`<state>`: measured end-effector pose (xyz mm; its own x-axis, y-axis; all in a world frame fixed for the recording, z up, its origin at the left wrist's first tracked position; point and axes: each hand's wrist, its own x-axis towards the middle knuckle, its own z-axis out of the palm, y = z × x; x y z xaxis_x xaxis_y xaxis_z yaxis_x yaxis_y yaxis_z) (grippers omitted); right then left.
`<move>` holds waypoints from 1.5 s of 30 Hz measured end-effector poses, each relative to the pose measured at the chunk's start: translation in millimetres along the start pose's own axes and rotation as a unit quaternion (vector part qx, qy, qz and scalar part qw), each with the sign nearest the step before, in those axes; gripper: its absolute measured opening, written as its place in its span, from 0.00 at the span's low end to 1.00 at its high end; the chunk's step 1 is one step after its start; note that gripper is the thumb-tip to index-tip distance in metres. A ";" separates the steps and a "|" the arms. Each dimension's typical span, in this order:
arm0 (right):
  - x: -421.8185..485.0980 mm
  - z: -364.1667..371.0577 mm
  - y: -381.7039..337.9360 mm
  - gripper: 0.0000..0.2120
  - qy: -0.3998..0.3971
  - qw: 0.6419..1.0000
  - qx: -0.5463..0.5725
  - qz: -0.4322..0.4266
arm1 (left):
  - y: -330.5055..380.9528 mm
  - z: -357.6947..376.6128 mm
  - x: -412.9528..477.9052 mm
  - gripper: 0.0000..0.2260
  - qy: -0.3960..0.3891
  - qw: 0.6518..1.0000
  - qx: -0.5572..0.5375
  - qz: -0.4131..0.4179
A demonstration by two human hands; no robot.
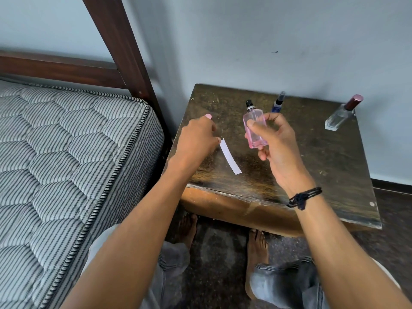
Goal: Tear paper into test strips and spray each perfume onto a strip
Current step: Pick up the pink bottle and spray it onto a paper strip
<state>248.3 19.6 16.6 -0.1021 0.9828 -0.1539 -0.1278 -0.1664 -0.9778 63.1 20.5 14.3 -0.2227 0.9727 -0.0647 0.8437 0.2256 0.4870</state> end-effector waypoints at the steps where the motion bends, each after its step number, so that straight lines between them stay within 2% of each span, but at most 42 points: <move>1: 0.1 -0.3 0.4 0.18 -0.002 1.000 -0.003 0.000 | 0.1 2.6 -0.5 0.09 -0.008 1.000 0.009 0.007; 10: -1.6 0.2 3.9 0.20 -0.017 1.000 -0.022 0.006 | 5.8 14.0 -1.0 0.12 -0.005 0.999 0.017 0.043; 20: -1.1 -2.1 2.9 0.14 -0.026 0.999 -0.032 0.002 | 6.7 14.6 3.2 0.05 -0.026 1.000 -0.010 0.004; 35: -1.4 -6.0 4.6 0.17 -0.036 0.995 -0.084 -0.025 | 8.3 3.4 8.0 0.04 -0.039 0.998 -0.057 -0.013; 45: -0.8 -4.5 7.0 0.18 -0.049 0.994 -0.100 -0.015 | 11.6 5.1 3.2 0.05 -0.065 0.998 -0.012 0.002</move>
<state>251.9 18.0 9.3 -0.1976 0.9730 -0.1193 0.0646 -0.1085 -0.9920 74.7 26.5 15.3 -0.1522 0.9730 -0.1737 0.8324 0.2209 0.5083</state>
